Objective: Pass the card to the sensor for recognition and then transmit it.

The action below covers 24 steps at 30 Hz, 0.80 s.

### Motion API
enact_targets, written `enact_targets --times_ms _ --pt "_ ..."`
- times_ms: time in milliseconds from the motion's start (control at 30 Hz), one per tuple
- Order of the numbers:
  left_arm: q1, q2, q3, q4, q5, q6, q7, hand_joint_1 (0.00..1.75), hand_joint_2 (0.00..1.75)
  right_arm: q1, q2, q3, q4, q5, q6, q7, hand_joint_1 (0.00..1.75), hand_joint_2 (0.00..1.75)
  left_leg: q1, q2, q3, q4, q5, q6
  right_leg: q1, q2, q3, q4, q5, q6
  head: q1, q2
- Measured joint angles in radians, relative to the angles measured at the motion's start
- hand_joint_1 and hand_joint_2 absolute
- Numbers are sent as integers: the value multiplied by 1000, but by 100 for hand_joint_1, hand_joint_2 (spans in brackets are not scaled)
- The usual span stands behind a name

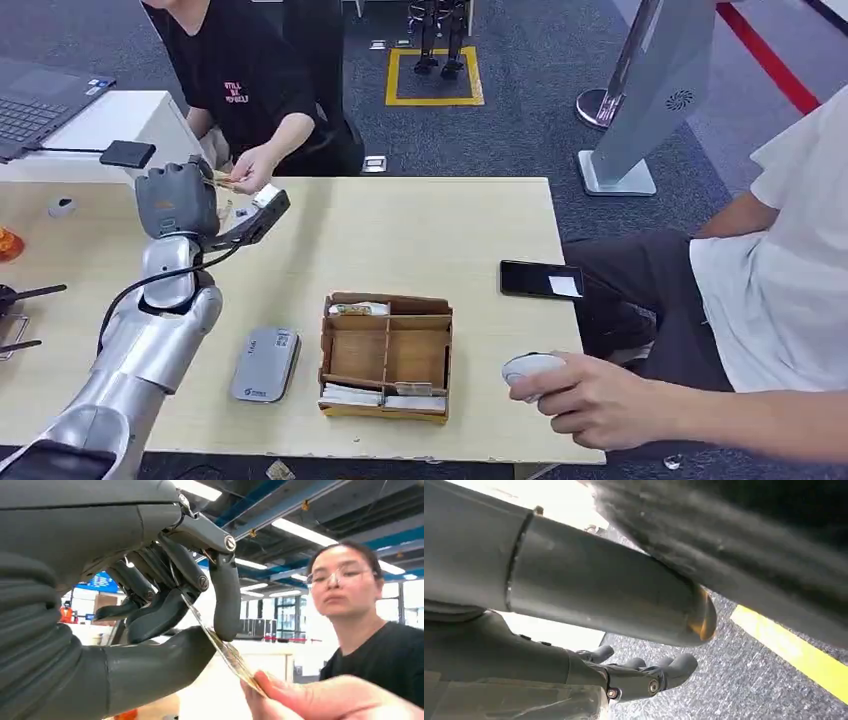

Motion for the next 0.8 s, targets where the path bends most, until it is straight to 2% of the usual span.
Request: enact_targets --times_ms 100,133,300,333,467,567,667,800 --pt "-1 3 9 27 -1 3 0 175 175 -1 -1 2 2 0 0 0 0 0 0 0 0 0 0 0 0 0 0 0 0 0 0 0" --pt "-1 5 12 33 -1 4 0 0 175 -1 -1 2 2 0 0 0 0 0 0 0 0 0 0 0 0 0 0 0 0 0 0 0" --pt "10 5 19 47 -2 31 -1 0 175 -1 -2 2 3 0 1 0 0 0 0 0 -1 0 0 0 0 -1 0 0 0 0 0 0" --pt "16 5 21 47 -3 35 -1 0 0 -1 -2 2 3 0 1 0 0 0 0 0 -1 0 0 0 0 -1 0 0 0 0 0 0" --pt "45 -8 31 40 18 79 -26 0 0 -1 -1 2 3 -2 1 2 0 0 0 0 0 0 0 0 0 -1 0 0 0 0 0 0" --pt "95 -33 47 -14 109 109 -77 0 0 -1 -1 2 3 -11 -1 3 0 0 0 0 0 0 0 0 0 -1 0 0 0 0 0 0" --pt "160 -72 60 -115 280 105 -151 0 0 0 -1 2 3 -24 -2 5 0 0 0 0 -1 0 0 0 0 -1 0 0 0 0 0 0" --pt "266 -122 63 -284 594 72 -262 0 0 2 1 0 2 -47 -2 10 0 0 -1 0 -1 0 -1 0 -1 0 -1 -1 0 0 0 0"
